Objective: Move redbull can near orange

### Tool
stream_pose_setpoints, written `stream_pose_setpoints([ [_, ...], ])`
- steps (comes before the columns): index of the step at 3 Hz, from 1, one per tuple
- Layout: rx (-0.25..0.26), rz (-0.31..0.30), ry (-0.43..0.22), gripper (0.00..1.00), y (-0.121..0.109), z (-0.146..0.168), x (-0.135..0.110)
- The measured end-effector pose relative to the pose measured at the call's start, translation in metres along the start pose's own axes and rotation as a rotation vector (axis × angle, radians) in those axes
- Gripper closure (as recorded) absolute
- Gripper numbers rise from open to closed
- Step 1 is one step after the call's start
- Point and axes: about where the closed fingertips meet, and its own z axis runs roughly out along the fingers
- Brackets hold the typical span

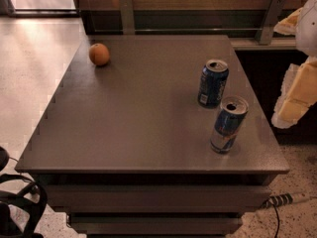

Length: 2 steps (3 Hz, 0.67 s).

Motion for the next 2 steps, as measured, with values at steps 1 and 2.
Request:
stream_pose_setpoints([
  [1, 0.001, -0.001, -0.006, 0.00, 0.000, 0.001, 0.000],
  [2, 0.000, -0.004, -0.054, 0.00, 0.005, 0.012, -0.002],
])
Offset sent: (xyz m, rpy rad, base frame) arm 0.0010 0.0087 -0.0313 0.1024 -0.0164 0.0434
